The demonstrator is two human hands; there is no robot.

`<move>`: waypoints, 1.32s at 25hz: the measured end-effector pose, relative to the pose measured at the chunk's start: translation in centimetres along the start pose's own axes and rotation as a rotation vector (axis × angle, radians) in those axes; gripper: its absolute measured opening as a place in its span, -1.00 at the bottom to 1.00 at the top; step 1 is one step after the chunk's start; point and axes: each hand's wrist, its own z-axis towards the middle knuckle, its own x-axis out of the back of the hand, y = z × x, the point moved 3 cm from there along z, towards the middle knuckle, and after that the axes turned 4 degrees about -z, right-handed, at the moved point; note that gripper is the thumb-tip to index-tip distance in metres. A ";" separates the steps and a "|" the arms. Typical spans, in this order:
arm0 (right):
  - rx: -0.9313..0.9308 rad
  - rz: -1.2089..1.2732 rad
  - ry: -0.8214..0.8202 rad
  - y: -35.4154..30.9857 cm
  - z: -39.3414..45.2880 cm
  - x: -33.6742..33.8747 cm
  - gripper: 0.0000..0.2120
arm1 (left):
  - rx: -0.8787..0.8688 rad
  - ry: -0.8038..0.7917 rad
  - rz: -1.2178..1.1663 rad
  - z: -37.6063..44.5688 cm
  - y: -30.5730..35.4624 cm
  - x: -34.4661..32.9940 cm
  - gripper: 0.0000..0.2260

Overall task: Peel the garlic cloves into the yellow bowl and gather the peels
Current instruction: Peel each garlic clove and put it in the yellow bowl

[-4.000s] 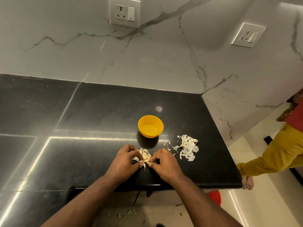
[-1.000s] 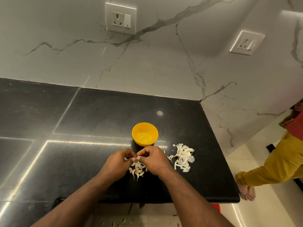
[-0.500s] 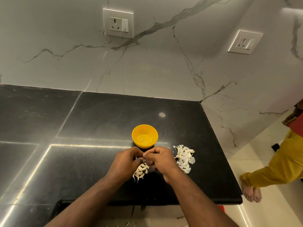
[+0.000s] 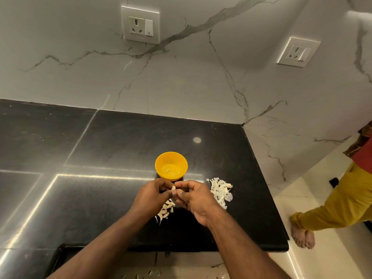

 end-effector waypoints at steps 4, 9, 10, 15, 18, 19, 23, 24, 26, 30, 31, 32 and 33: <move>0.034 -0.038 0.035 -0.2 0.2 1.6 -0.79 | 0.050 -0.051 -0.201 0.3 0.3 -1.2 -0.88; 0.222 -0.735 0.349 -1.0 0.2 4.9 -0.83 | 0.085 -0.049 -0.257 0.4 0.3 -2.4 -0.89; 0.254 -0.783 0.338 -1.3 0.1 4.9 -0.83 | 0.093 -0.043 -0.287 0.4 0.3 -2.7 -0.90; 0.338 -0.629 0.121 -1.2 0.3 3.2 -0.86 | 0.155 -0.109 -0.406 0.3 1.0 -3.5 -0.81; 0.355 -0.581 0.172 -1.0 0.5 3.2 -0.92 | 0.187 -0.130 -0.444 0.2 1.1 -3.3 -0.79; 0.366 -0.575 0.188 -1.1 0.4 3.3 -0.93 | 0.194 -0.124 -0.445 0.1 1.2 -3.2 -0.80; 0.464 -0.673 0.249 -1.7 0.0 2.6 -0.92 | 0.234 -0.089 -0.444 0.3 1.4 -3.0 -0.78; 0.508 -0.725 0.281 -1.7 0.0 2.4 -0.92 | 0.247 -0.080 -0.453 0.5 1.3 -2.9 -0.78; 0.579 -0.793 0.311 -1.8 0.0 2.0 -0.93 | 0.278 -0.080 -0.505 0.5 1.0 -2.8 -0.77; 0.387 -0.617 0.094 -1.6 0.4 2.2 -0.92 | 0.319 -0.147 -0.677 -0.2 0.3 -2.6 -0.77; 0.310 -0.531 0.045 -1.5 0.4 2.2 -0.90 | 0.308 -0.151 -0.674 -0.3 0.2 -2.5 -0.77; 0.255 -0.462 0.025 -1.5 0.3 2.1 -0.89 | 0.293 -0.150 -0.653 -0.5 0.1 -2.4 -0.77; 0.221 -0.409 0.017 -1.6 0.3 2.0 -0.89 | 0.277 -0.146 -0.624 -0.5 0.2 -2.4 -0.77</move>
